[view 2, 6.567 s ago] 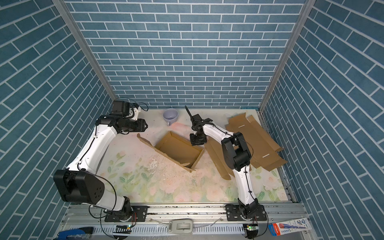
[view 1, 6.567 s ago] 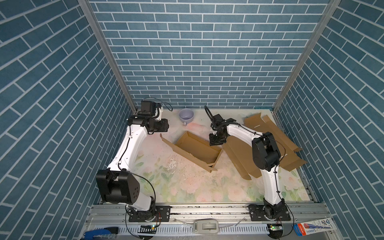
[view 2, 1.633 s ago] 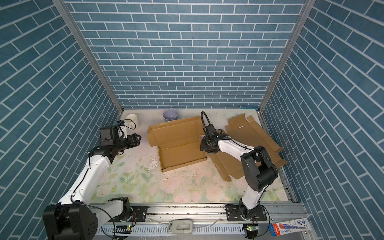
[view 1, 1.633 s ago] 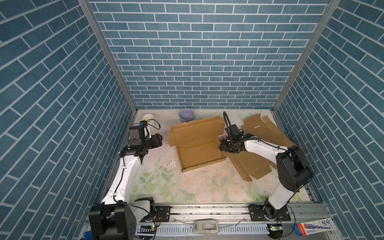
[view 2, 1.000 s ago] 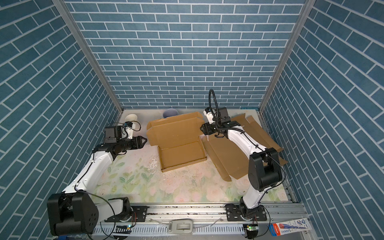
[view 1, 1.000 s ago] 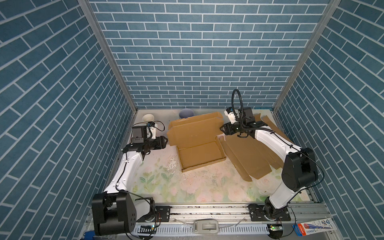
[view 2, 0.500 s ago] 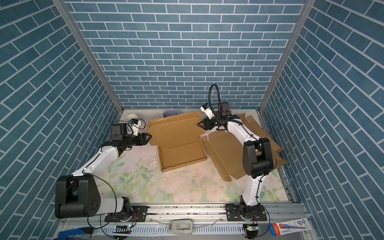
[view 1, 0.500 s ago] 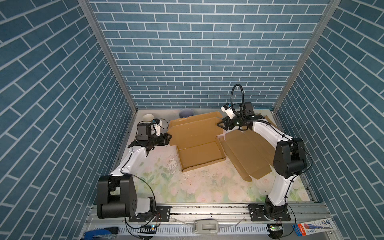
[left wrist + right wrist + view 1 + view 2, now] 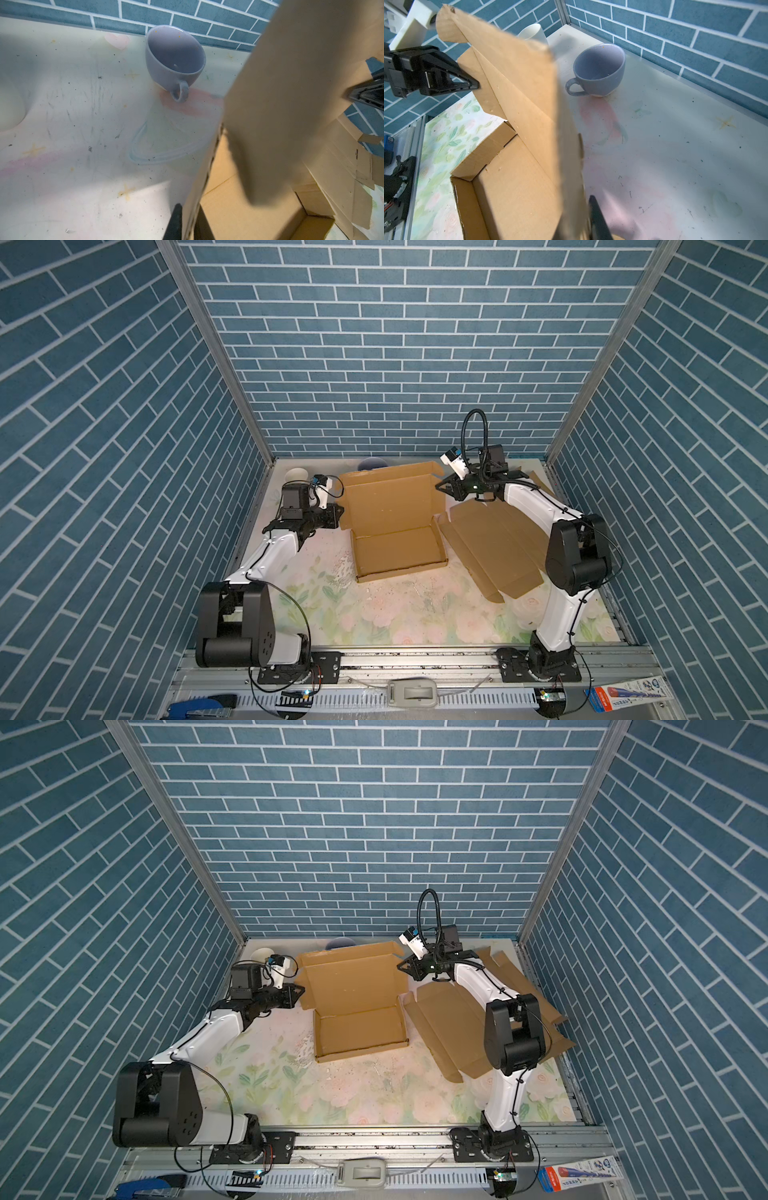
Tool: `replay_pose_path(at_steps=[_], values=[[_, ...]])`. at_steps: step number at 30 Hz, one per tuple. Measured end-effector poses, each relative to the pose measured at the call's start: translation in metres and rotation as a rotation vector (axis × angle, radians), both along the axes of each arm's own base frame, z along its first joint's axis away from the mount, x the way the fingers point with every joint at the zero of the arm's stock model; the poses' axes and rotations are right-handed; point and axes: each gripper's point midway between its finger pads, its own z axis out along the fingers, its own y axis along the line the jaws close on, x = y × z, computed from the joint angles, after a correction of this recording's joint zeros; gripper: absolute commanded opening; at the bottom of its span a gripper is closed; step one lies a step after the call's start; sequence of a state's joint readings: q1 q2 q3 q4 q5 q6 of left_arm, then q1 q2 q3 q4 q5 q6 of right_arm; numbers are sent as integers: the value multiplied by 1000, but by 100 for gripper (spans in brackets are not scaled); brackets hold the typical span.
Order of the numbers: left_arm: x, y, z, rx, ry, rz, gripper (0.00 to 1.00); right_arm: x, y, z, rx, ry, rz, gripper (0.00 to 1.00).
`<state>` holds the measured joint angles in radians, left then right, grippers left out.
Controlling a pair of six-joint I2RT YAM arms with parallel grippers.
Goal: Fold the paper box
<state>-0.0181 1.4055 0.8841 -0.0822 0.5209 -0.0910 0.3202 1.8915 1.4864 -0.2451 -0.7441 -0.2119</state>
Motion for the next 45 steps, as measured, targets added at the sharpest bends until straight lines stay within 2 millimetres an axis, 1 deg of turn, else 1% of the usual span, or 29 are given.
replay_pose_path(at_steps=[1, 4, 6, 9, 14, 17, 18, 21, 23, 25, 28, 32, 35, 38, 42, 45], values=[[1, -2, 3, -2, -9, -3, 6, -2, -1, -2, 5, 2, -9, 0], [4, -9, 10, -3, -34, -14, 2, -5, -6, 0, 22, -3, -73, 0], [7, -14, 15, 0, -59, -12, 1, -7, -11, 3, 34, -21, -137, 0], [15, -22, 31, -11, -129, -6, 0, -8, -15, 15, 63, -79, -264, 0], [31, -37, 62, -21, -280, 20, 0, -1, -16, 46, 117, -251, -511, 0], [34, -43, 68, -24, -350, 44, 0, 2, -18, 51, 138, -328, -635, 0], [33, -44, 67, -28, -363, 50, 0, 1, -19, 51, 146, -347, -669, 0], [26, -45, 48, -31, -376, 77, 0, -4, -20, 42, 164, -379, -741, 0], [20, -46, 34, -28, -368, 86, 0, -6, -22, 31, 164, -387, -777, 0], [16, -47, 27, -26, -366, 92, 0, -9, -22, 21, 164, -393, -800, 0], [14, -47, 26, -28, -387, 98, 0, -11, -23, 15, 177, -396, -825, 0], [12, -47, 25, -32, -405, 103, 0, -13, -23, 22, 216, -419, -848, 0], [11, -48, 26, -37, -417, 106, 0, -16, -24, 22, 237, -424, -861, 0], [8, -52, 24, -40, -425, 103, 0, -19, -28, 17, 253, -412, -879, 0], [1, -55, 14, -38, -407, 94, 0, -23, -33, 8, 262, -392, -899, 0], [-1, -56, 14, -39, -407, 92, 0, -26, -34, 5, 277, -382, -909, 0]])
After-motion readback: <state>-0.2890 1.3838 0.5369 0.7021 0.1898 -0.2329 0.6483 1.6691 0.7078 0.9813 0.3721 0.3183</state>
